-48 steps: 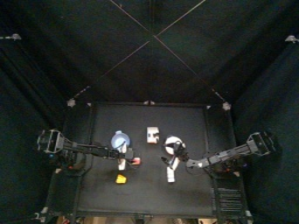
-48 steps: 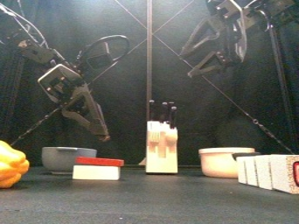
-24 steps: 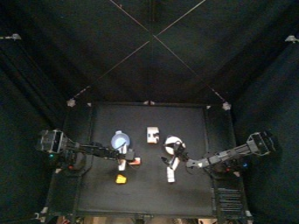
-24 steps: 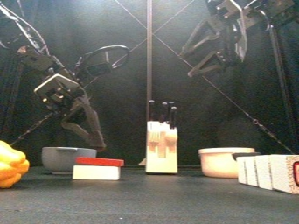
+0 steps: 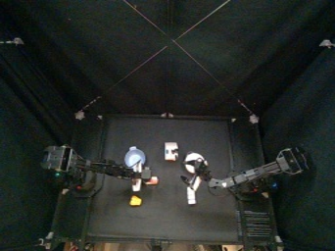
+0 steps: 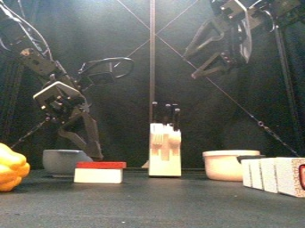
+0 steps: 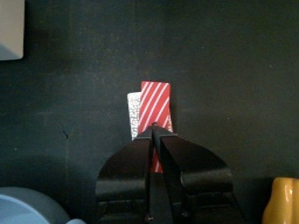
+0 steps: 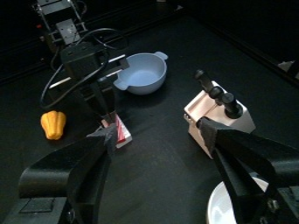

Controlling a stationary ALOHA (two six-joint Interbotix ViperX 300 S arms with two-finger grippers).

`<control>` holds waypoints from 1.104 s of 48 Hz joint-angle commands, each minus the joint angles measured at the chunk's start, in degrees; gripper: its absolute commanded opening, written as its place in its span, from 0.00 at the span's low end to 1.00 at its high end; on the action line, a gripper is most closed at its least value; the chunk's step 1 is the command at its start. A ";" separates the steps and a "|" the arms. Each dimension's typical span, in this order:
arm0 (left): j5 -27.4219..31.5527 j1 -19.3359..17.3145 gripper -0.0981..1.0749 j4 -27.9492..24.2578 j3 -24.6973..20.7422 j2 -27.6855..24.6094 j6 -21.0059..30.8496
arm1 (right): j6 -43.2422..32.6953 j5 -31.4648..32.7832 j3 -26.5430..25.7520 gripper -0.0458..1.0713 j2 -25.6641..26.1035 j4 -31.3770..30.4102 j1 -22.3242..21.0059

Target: Put salmon on rice

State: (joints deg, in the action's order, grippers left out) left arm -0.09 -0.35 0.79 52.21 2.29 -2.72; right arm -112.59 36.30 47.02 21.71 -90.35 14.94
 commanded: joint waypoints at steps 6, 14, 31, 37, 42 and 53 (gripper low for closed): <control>0.70 -0.18 0.53 0.00 -0.53 0.09 0.00 | -0.09 0.18 -0.53 0.97 0.53 -0.18 -0.09; 0.35 0.09 0.53 -0.09 -0.79 2.46 -0.09 | -0.09 0.09 -0.53 0.97 0.53 -0.18 0.09; -7.56 1.23 0.53 -2.02 3.34 10.28 -0.26 | -0.09 0.09 -0.53 0.97 0.53 -0.18 0.09; -10.20 1.32 0.53 -2.64 5.10 10.99 -0.18 | -0.09 0.18 -0.62 0.97 0.53 -0.18 0.09; -10.55 1.32 0.53 -2.72 5.19 11.25 -0.18 | -0.09 0.18 -0.53 0.97 0.53 -0.18 0.09; -10.55 1.32 0.53 -2.55 5.27 10.72 -0.09 | -0.09 0.18 -0.53 0.97 0.53 -0.18 0.00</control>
State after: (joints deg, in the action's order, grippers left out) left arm -10.20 0.88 -1.76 58.01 12.92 -2.81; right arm -112.59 36.30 46.93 21.71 -90.35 14.94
